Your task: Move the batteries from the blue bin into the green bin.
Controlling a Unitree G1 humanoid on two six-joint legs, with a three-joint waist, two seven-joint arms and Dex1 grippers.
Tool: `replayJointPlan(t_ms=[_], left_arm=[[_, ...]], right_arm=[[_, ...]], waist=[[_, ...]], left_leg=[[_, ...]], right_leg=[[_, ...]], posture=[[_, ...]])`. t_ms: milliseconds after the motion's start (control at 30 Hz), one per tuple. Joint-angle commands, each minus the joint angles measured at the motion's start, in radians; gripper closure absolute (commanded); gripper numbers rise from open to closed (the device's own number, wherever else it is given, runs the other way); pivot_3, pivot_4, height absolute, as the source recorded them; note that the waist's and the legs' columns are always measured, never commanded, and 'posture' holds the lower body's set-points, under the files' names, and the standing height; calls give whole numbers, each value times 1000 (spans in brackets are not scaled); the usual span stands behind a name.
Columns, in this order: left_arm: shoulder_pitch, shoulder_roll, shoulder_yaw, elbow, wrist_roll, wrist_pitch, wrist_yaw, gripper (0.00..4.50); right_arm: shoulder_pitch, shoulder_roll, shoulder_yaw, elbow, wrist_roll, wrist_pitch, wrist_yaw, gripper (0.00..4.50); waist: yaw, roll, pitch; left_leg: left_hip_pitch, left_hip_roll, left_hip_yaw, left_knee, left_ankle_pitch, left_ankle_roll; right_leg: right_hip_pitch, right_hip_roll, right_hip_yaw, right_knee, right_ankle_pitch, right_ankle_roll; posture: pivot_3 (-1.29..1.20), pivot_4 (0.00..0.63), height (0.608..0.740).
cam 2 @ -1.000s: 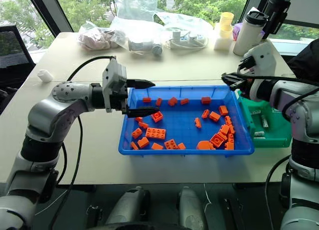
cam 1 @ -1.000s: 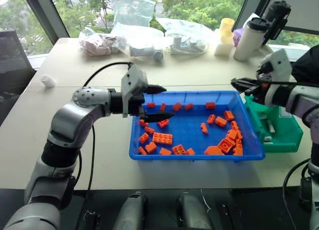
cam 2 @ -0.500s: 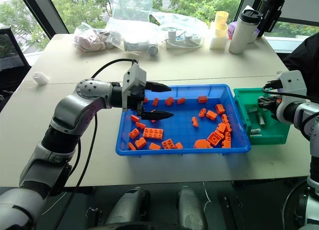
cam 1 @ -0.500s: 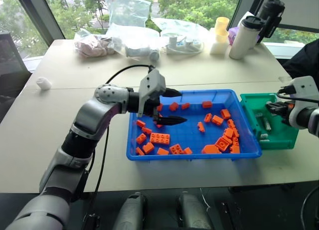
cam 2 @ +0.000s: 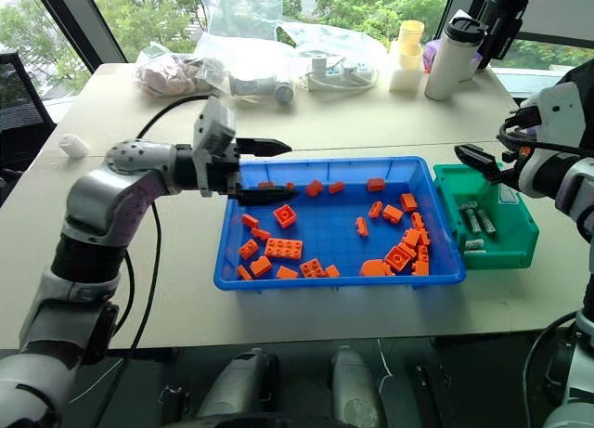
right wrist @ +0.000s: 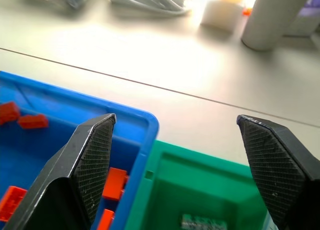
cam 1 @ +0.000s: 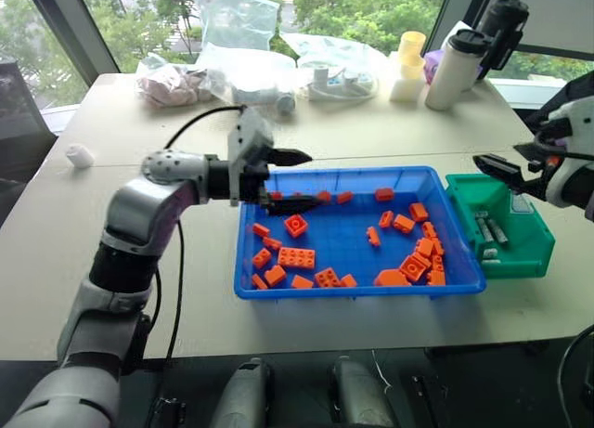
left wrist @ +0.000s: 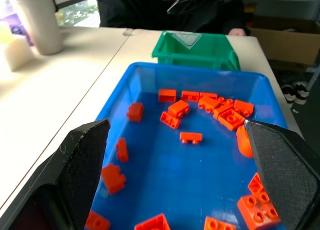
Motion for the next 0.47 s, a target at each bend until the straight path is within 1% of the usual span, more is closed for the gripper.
replayJointPlan(t_ms=[33, 133, 267, 367, 467], left_arm=[[63, 97, 144, -125, -117, 135, 25, 0], [138, 166, 243, -194, -201, 239, 67, 0], [279, 233, 347, -274, -265, 329, 116, 0], [358, 237, 390, -344, -330, 383, 165, 0], [348, 202, 391, -320, -346, 372, 221, 0]], right_arm=[[150, -92, -91, -61, 27, -66, 166, 499], [214, -131, -174, -32, 62, -45, 210, 499], [382, -162, -262, -78, 94, -44, 344, 499], [431, -161, -282, -77, 101, -53, 355, 499], [434, -130, -260, -112, 130, -47, 333, 499]], waist=[[8, 0, 0], [10, 0, 0], [7, 0, 0], [2, 0, 0], [2, 0, 0]], left_leg=[[0, 0, -1, 0, 0, 0], [-1, -2, -1, 1, 0, 0], [3, -2, -1, 1, 0, 0], [3, -1, -1, 1, 0, 1], [4, -1, 0, 1, 0, 0]], right_leg=[[1, -1, -1, -1, 0, 0], [2, -3, -1, -2, 0, 0], [6, -3, -1, -3, 0, 1], [6, -3, -1, -3, 0, 1], [6, -4, -1, -1, 0, 1]], posture=[[0, 150, 740], [0, 150, 740], [0, 150, 740], [0, 150, 740], [0, 150, 740]])
